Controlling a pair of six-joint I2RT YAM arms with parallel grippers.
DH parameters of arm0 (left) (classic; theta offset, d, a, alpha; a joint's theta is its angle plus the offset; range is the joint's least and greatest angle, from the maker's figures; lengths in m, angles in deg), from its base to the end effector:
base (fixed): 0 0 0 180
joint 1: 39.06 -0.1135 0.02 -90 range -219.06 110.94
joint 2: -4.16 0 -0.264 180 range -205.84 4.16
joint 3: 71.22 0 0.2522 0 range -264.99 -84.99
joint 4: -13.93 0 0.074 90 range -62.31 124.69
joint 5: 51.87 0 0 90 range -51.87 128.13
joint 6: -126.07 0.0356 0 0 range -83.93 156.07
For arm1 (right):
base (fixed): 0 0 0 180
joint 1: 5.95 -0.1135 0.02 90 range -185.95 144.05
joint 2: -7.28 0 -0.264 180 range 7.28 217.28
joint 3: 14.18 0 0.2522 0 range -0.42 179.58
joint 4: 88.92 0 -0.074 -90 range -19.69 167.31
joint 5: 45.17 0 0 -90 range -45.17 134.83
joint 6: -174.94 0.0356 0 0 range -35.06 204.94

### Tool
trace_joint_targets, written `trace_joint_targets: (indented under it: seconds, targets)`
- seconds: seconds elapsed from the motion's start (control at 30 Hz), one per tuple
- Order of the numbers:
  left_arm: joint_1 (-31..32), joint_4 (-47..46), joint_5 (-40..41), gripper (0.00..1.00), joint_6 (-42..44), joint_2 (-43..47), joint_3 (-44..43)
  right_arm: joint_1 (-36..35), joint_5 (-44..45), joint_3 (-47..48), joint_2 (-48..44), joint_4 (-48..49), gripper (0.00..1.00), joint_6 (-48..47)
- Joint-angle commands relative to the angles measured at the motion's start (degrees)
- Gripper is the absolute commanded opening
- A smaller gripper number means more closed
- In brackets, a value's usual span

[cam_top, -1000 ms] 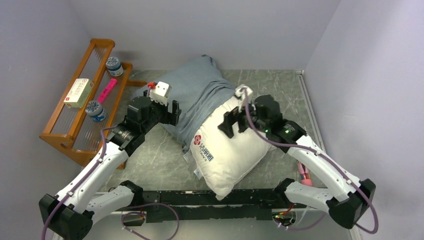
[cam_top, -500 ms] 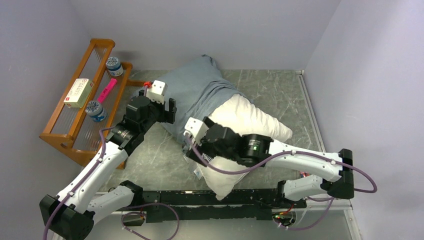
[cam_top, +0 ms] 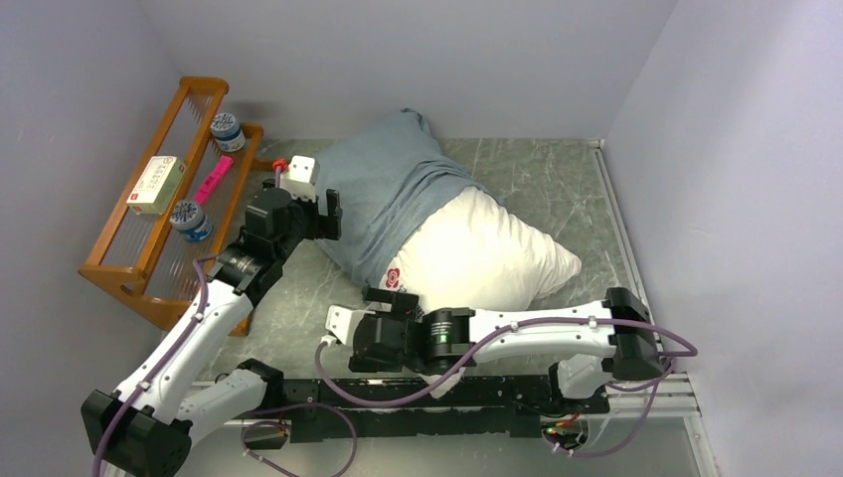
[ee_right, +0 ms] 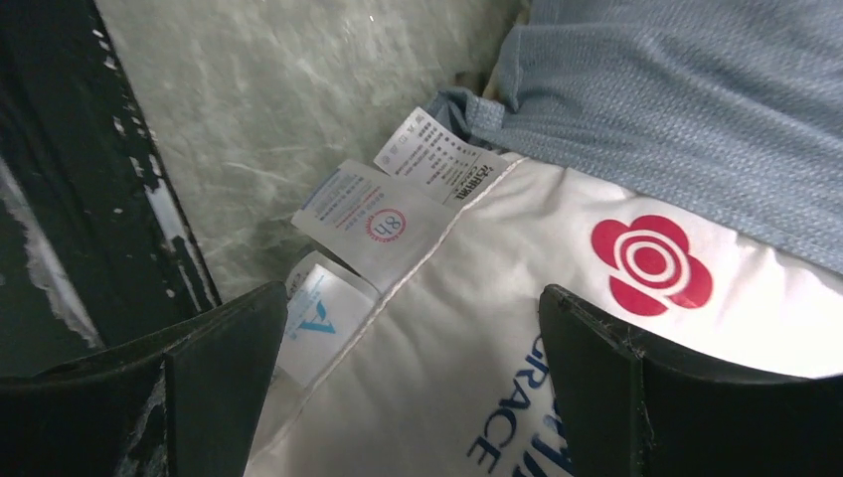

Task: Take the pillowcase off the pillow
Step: Remove the pillow from the pillowcase.

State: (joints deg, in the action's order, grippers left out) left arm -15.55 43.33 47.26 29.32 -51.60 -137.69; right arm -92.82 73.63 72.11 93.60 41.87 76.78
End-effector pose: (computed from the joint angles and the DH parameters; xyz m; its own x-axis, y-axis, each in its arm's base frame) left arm 0.2064 -0.0836 0.3436 -0.3219 0.0135 -0.9467 0.2197 0.9737 -0.0608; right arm 0.0348 0.3225 0.2971 0.0808 -0.8000 -0.5945 -0.8550 0.2509 -0.4539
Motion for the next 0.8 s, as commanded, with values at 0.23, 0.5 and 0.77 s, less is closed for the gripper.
trace_joint_targets:
  seconds: [0.23,0.5,0.77]
  targets:
    - [-0.7,-0.9,0.7,0.96,-0.8,0.3,-0.1,0.1,15.1,0.7,8.4,-8.2,1.00,2.5]
    - [-0.7,-2.1,-4.2,0.96,0.5,0.3,0.5,5.7,25.9,-2.9,11.3,-15.8,1.00,8.0]
    - [-0.7,-4.1,-12.0,0.96,2.3,-0.1,1.2,14.3,28.8,-5.3,5.4,-16.6,0.99,12.9]
